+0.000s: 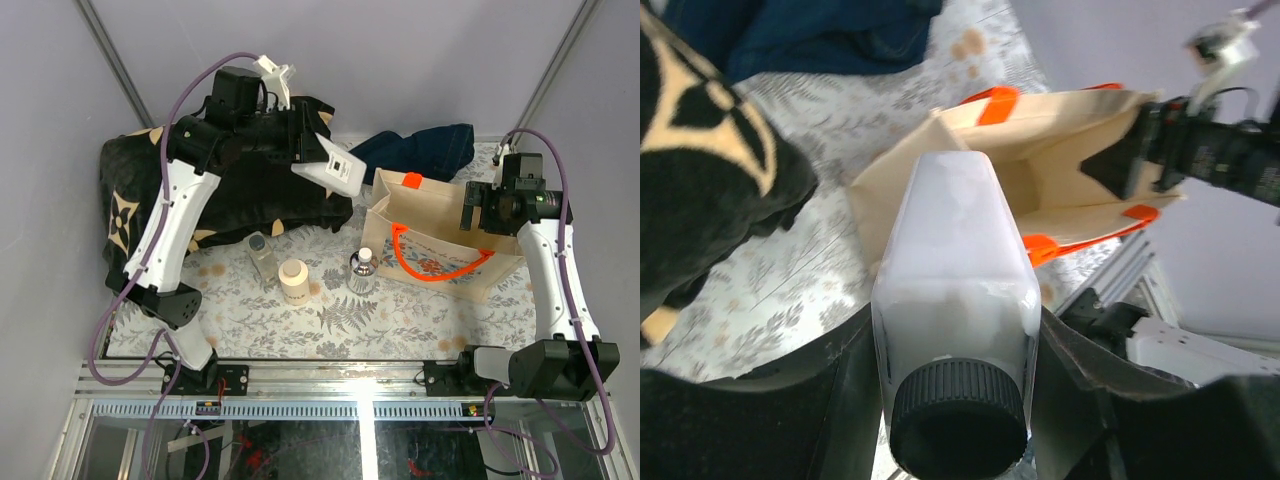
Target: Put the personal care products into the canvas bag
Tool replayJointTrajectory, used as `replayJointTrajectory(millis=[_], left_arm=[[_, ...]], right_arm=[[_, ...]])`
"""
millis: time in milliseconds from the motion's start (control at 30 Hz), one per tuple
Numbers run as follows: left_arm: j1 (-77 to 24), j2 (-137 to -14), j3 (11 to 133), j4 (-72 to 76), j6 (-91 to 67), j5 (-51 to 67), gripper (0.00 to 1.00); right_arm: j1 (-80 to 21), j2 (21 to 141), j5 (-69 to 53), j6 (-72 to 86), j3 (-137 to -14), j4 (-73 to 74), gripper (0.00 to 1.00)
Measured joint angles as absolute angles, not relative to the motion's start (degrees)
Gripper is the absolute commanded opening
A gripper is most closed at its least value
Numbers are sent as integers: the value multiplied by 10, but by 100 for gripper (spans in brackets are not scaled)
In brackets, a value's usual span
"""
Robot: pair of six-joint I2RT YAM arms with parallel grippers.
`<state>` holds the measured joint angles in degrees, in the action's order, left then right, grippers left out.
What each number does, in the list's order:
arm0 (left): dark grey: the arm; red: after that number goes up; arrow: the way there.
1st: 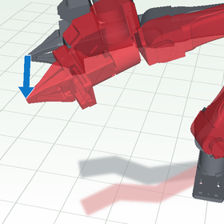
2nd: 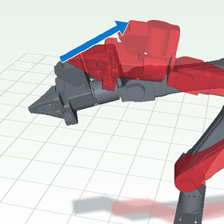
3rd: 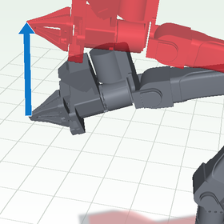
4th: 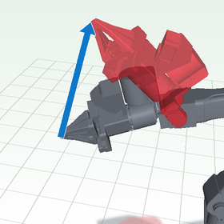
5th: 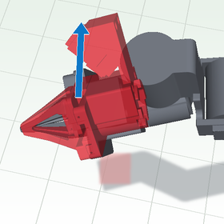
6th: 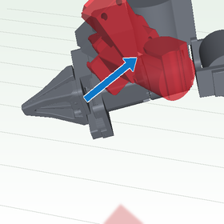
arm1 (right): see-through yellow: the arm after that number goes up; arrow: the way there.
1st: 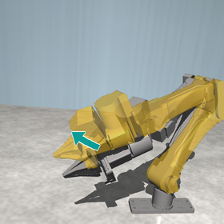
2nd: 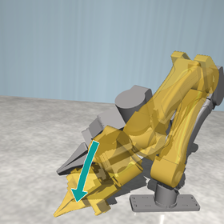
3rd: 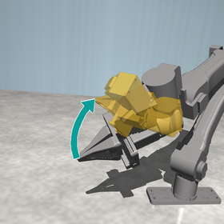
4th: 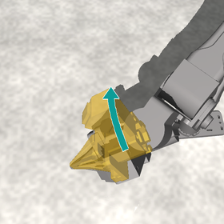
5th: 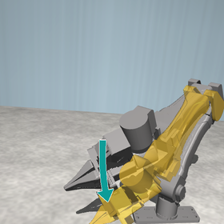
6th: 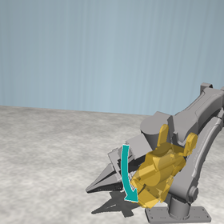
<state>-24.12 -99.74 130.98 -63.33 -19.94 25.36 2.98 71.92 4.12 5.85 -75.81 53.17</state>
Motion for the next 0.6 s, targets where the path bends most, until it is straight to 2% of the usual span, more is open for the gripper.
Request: replayJointTrajectory(millis=[167, 367, 600], left_arm=[[-245, -990, 1298, -555, -214, 331, 0], [-296, -998, 1284, -504, -218, 367, 0], [-369, -1081, 1314, -461, -222, 390, 0]], right_arm=[[30, 721, 41, 59, -757, 533, 97], [30, 722, 56, 61, -757, 533, 97], [30, 722, 66, 61, -757, 534, 97]])
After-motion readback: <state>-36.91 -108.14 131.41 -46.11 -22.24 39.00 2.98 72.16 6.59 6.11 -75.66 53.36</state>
